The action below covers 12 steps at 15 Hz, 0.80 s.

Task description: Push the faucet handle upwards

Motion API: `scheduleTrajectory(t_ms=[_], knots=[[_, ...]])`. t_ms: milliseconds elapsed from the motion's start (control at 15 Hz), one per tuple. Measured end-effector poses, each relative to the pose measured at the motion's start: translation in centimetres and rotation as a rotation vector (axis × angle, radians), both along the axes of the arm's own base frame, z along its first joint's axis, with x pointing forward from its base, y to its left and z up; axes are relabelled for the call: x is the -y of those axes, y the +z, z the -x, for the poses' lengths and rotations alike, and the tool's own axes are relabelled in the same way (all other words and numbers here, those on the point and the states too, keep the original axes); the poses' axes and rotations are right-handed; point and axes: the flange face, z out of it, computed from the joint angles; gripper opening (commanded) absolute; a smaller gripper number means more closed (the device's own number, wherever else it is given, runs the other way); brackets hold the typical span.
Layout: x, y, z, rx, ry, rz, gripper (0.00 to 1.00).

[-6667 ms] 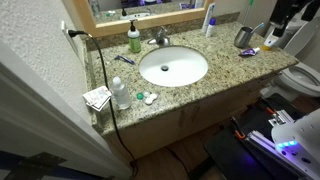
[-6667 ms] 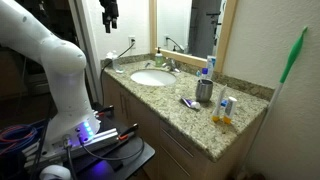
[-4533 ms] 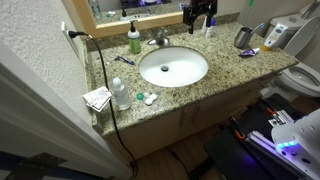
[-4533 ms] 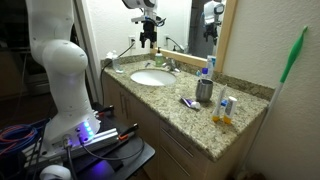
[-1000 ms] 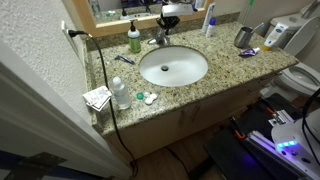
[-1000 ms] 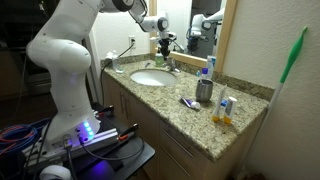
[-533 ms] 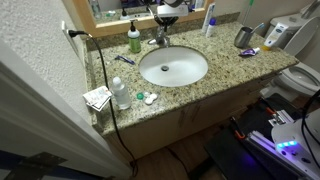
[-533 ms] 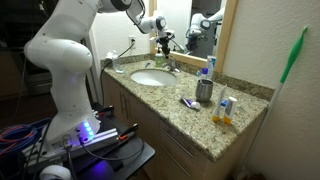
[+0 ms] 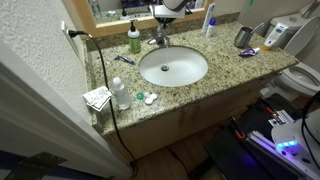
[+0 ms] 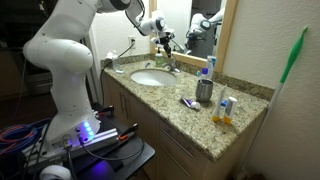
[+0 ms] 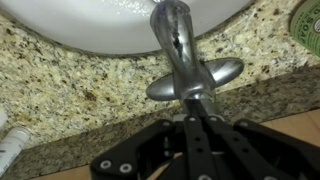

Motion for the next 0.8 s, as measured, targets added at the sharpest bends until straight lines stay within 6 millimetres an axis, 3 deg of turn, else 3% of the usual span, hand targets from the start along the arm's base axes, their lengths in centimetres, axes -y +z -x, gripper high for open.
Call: scheduleTrajectory(t_ms=[200,333,467,667,733,800], knots=[[0.5,0.0,-0.1,-0.019,0.025,-0.025,0.47],[1.7,1.5,0.1,-0.041,0.071,-0.056,0.62],[2.8,4.9,1.3,-0.063,0.118,-0.086,0.76],[3.6,10.7,5.1,-0.128,0.223,-0.132,0.96],[3.8,12.3,6.7,-0.155,0.268,-0.146,0.78],[3.9,13.6,7.6,-0.152,0.276,-0.148,0.84]])
